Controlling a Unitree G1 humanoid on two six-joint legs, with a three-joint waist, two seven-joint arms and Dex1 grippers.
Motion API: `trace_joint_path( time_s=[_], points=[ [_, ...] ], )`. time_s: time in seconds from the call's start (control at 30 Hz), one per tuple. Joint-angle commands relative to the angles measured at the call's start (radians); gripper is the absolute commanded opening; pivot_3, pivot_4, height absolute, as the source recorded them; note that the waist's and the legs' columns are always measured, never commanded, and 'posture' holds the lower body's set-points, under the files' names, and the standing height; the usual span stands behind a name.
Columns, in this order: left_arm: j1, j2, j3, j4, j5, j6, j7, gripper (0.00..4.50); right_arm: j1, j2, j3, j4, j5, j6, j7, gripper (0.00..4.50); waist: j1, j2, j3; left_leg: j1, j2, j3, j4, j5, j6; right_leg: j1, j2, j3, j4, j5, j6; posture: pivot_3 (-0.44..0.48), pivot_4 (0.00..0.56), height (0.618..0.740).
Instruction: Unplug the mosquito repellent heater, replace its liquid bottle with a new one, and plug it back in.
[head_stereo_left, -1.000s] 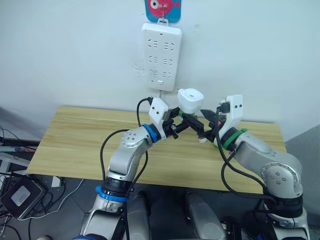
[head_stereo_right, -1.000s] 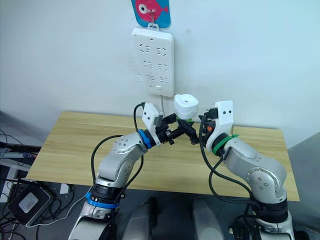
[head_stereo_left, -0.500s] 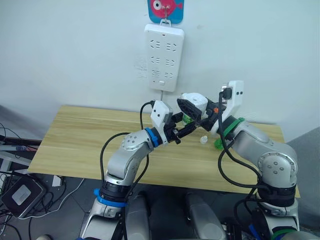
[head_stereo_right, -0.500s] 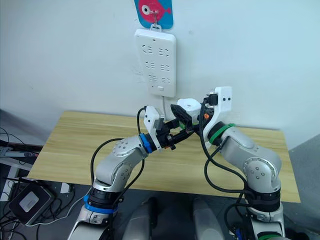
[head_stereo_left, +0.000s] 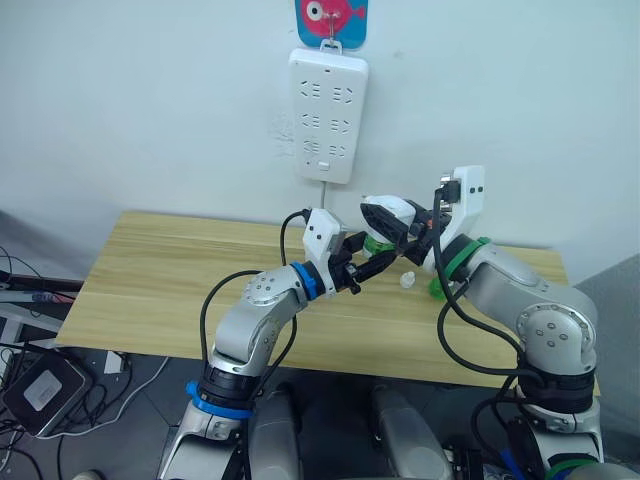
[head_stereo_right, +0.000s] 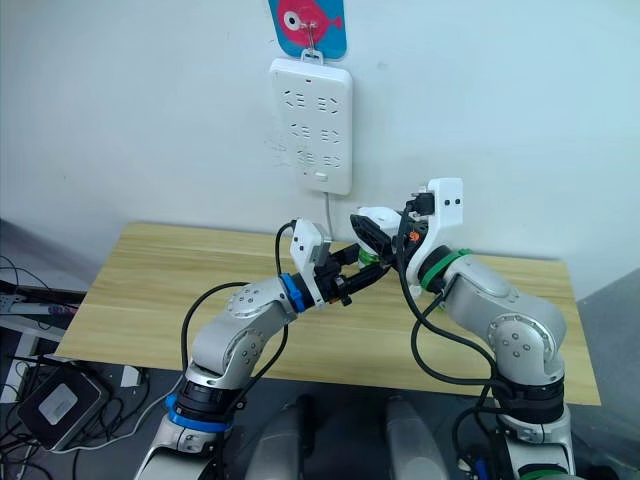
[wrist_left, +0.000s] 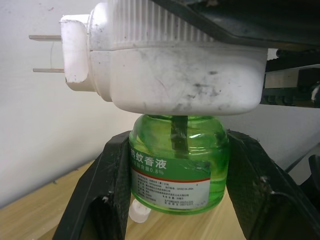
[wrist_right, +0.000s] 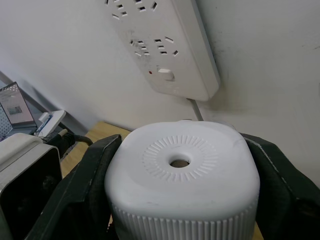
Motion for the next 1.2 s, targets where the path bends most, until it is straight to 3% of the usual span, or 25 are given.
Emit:
trace_joint_path(
  time_s=[0.03,0.17,0.2,0.27,0.43,0.9,1.2],
  points=[
    [0.005,0.023,0.032,-0.094,-0.034,-0.027,-0.013,3.23,0.007,0.007,-0.042,-0.035,-0.008,-0.039,-0.006,3.15,0.000,0.000,0.000,0.000,0.000,0.000,0.000,0.000,0.000,0.000,0.000,0.000,0.000,0.000,0.000,-0.088,0.234,0.740],
    [0.031,0.111,0.129,-0.111,-0.024,-0.065,-0.004,4.39,0.012,0.007,-0.048,-0.041,-0.042,-0.067,0.001,3.15,-0.002,0.000,-0.003,0.000,0.000,0.000,0.000,0.000,0.000,0.000,0.000,0.000,0.000,0.000,0.000,-0.080,0.231,0.740],
    [0.033,0.150,0.168,-0.097,-0.002,-0.108,-0.002,4.50,0.013,-0.004,-0.037,-0.045,-0.063,-0.078,0.017,3.15,-0.003,0.000,-0.004,0.000,0.001,0.000,0.000,0.000,0.000,0.000,0.000,0.000,0.000,0.000,0.000,-0.077,0.231,0.740],
    [0.007,0.209,0.238,-0.064,0.007,-0.154,0.007,4.50,0.012,-0.003,-0.024,-0.047,-0.098,-0.099,0.020,3.14,-0.003,0.000,-0.004,0.001,0.001,0.000,-0.001,0.000,0.000,-0.001,0.001,0.000,0.000,0.000,0.000,-0.073,0.231,0.740],
    [-0.140,0.278,0.277,0.069,0.050,-0.243,0.019,4.50,0.000,0.038,-0.026,-0.038,-0.119,-0.143,0.029,3.14,0.016,-0.002,-0.006,-0.001,0.000,0.000,-0.001,0.000,0.000,-0.001,0.000,-0.001,-0.001,0.000,0.000,-0.040,0.234,0.740],
    [-0.464,0.265,0.193,0.596,0.101,-0.470,-0.203,4.50,-0.012,0.030,-0.112,-0.026,-0.115,-0.152,0.043,3.14,0.029,-0.003,-0.006,-0.001,-0.001,0.000,-0.001,0.000,0.000,0.000,-0.001,-0.002,-0.003,0.001,0.001,-0.073,0.247,0.740],
    [-0.578,0.254,0.182,0.808,0.106,-0.537,-0.357,4.50,0.010,0.035,-0.116,-0.068,-0.106,-0.142,0.024,3.14,0.018,-0.003,-0.006,-0.002,-0.001,0.000,-0.001,0.000,0.000,-0.001,-0.001,-0.002,-0.002,0.001,0.001,-0.108,0.250,0.740]
  ],
)
